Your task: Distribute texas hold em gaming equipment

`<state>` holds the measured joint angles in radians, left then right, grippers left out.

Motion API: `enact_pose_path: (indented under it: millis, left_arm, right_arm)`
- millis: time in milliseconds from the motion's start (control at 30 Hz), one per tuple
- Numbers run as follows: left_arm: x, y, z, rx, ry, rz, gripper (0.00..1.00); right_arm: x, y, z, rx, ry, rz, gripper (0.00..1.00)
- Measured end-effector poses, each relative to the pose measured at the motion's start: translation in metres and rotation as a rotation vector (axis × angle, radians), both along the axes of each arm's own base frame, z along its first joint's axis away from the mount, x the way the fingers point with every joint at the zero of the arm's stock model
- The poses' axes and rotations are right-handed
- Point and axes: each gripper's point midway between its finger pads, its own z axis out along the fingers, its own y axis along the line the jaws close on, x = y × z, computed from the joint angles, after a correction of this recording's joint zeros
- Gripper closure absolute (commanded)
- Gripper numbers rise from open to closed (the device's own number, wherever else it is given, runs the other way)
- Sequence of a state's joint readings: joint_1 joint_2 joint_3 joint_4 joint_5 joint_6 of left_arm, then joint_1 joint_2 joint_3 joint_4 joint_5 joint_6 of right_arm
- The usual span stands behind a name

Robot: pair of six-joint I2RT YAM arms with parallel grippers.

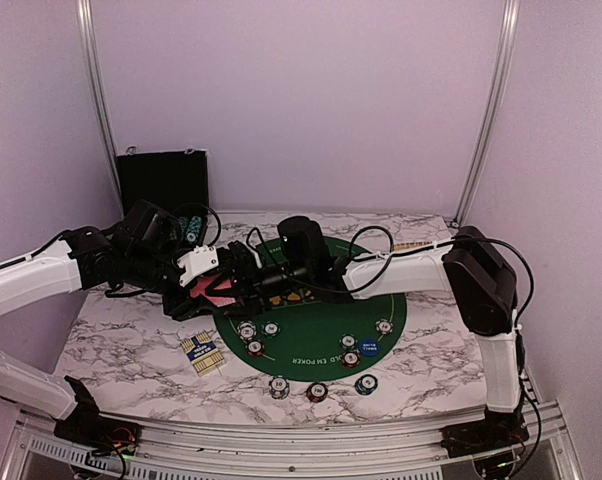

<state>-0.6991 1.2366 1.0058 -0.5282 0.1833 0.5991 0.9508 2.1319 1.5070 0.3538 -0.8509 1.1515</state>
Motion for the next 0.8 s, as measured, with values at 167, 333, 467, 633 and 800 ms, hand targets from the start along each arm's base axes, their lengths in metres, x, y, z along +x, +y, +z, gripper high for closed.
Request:
enact_pose_path:
  millis: [167, 333, 467, 633, 800]
  left_arm:
    - [0.000, 0.000, 0.000, -0.002, 0.005, 0.005, 0.59]
    - [0.000, 0.000, 0.000, -0.003, 0.006, 0.006, 0.60]
    - [0.000, 0.000, 0.000, -0.003, 0.007, 0.008, 0.61]
    - [-0.002, 0.001, -0.002, 0.001, 0.017, 0.010, 0.61]
    - [-0.005, 0.002, -0.004, 0.007, 0.034, 0.008, 0.63]
  right_arm:
    - [0.002, 0.003, 0.006, 0.011, -0.007, 0.003, 0.35]
    - [0.002, 0.004, 0.007, 0.011, -0.007, 0.005, 0.34]
    - [0.002, 0.004, 0.003, -0.005, 0.001, 0.007, 0.34]
    - [0.004, 0.002, -0.002, -0.026, 0.001, 0.007, 0.36]
    - [0.007, -0.001, -0.008, -0.047, 0.003, 0.003, 0.40]
